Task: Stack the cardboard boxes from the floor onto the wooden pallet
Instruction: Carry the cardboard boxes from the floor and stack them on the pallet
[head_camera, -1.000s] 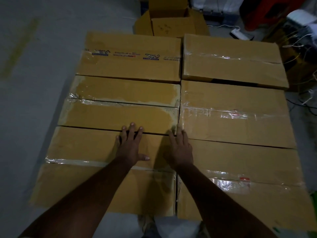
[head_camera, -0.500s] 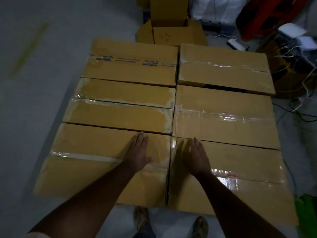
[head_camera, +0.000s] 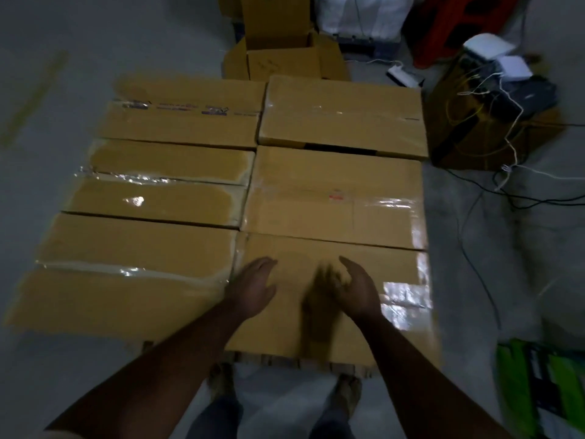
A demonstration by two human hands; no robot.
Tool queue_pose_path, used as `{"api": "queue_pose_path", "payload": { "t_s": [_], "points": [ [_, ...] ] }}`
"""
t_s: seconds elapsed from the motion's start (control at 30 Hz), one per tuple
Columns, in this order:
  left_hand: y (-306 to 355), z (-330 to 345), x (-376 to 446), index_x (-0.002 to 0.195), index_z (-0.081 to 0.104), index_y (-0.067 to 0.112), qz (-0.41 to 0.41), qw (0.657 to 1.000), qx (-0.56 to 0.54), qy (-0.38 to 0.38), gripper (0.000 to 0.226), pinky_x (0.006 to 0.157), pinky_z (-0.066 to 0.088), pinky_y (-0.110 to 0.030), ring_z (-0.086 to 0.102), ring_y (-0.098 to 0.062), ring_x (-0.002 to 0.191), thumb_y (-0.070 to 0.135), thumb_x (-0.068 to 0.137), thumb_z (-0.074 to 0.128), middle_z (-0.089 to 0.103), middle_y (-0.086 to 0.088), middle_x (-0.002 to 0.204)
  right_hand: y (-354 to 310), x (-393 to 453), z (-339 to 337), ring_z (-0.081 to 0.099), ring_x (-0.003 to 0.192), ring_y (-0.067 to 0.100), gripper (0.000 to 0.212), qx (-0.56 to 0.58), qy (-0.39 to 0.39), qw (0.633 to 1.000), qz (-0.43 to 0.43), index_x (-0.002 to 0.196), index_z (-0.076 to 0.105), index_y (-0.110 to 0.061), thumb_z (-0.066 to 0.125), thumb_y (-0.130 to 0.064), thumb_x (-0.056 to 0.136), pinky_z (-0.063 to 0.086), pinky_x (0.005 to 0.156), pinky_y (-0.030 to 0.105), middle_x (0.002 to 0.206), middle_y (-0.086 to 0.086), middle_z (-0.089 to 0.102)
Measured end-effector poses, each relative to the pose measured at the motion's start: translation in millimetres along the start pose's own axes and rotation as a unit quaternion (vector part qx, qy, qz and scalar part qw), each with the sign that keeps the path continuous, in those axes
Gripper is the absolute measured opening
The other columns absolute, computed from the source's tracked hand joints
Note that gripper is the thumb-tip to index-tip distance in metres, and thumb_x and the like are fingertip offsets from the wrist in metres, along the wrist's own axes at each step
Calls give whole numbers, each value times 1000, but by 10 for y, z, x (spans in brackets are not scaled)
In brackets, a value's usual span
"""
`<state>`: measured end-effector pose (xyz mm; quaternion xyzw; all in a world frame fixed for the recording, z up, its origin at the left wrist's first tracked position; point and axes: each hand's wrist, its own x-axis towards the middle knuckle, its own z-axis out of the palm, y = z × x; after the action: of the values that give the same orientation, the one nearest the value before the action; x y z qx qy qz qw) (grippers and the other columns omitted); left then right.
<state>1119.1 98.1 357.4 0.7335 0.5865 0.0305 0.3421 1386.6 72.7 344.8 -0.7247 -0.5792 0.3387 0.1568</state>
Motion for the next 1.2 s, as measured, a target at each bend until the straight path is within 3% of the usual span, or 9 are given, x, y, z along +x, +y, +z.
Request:
{"api": "queue_pose_path", "payload": {
  "t_s": [0.1, 0.23, 0.43, 0.57, 0.7, 0.83, 0.97, 1.13, 1.2],
  "points": [
    [605, 144, -154, 145, 51, 9, -36, 996, -62, 56, 54, 111, 40, -37, 50, -30, 136, 27, 96, 62, 53, -12, 147, 0, -194, -448, 68, 111, 27, 50, 75, 14, 997, -24, 135, 65, -8, 64, -31, 91, 55, 96, 39, 132, 10, 69],
    [1347, 368, -337, 143, 54, 9, -51, 987, -114, 101, 49, 103, 43, -32, 55, -25, 129, 23, 98, 65, 58, -10, 142, 138, -463, -1011, 66, 112, 16, 37, 101, 12, 994, -45, 134, 66, -13, 66, -22, 98, 56, 94, 34, 132, 2, 68],
    [1862, 492, -527, 138, 57, 8, -30, 973, -181, 142, 43, 98, 51, -33, 62, -21, 120, 18, 97, 66, 66, -8, 130, 387, -792, -1437, 66, 105, 10, 31, 144, 39, 988, -44, 129, 70, -15, 63, -16, 99, 59, 91, 34, 126, -2, 70],
    [1925, 551, -702, 130, 64, 6, -3, 965, -215, 148, 33, 95, 56, -38, 66, -16, 108, 14, 98, 65, 70, -6, 118, 457, -1083, -1701, 67, 102, 6, 29, 154, 46, 986, -36, 127, 71, -17, 63, -16, 100, 51, 82, 12, 120, -8, 71],
    [1937, 718, -845, 128, 65, 8, 9, 967, -216, 135, 30, 92, 57, -35, 65, -12, 103, 15, 99, 64, 70, -3, 115, 620, -1309, -1854, 67, 97, 7, 27, 163, 67, 984, -23, 124, 72, -14, 64, -14, 99, 46, 75, 2, 113, -8, 71],
    [2061, 783, -934, 127, 65, 7, -15, 957, -242, 158, 29, 92, 56, -33, 64, -14, 104, 13, 98, 64, 69, -5, 115, 716, -1415, -1909, 68, 100, 11, 27, 172, 58, 983, -7, 124, 72, -15, 65, -14, 99, 54, 84, 21, 112, -9, 70],
    [2223, 840, -842, 127, 65, 9, -8, 957, -240, 164, 29, 92, 56, -36, 65, -17, 106, 16, 99, 64, 69, -5, 116, 791, -1351, -2049, 66, 98, 8, 27, 179, 43, 983, -8, 126, 71, -15, 64, -16, 99, 50, 79, 14, 114, -8, 68],
    [2618, 1117, -534, 127, 65, 9, -23, 955, -232, 184, 29, 91, 56, -34, 65, -17, 106, 17, 100, 63, 70, -6, 116, 1256, -1103, -2315, 69, 102, 9, 26, 190, 19, 982, -11, 124, 72, -15, 64, -17, 99, 58, 92, 29, 119, -4, 72],
    [2841, 1275, -379, 128, 65, 8, -36, 955, -225, 190, 29, 91, 55, -33, 65, -17, 106, 16, 100, 63, 69, -6, 117, 1520, -961, -2469, 68, 103, 10, 25, 192, 12, 981, -15, 122, 73, -13, 64, -15, 99, 57, 93, 29, 117, -2, 73]
  ]
}}
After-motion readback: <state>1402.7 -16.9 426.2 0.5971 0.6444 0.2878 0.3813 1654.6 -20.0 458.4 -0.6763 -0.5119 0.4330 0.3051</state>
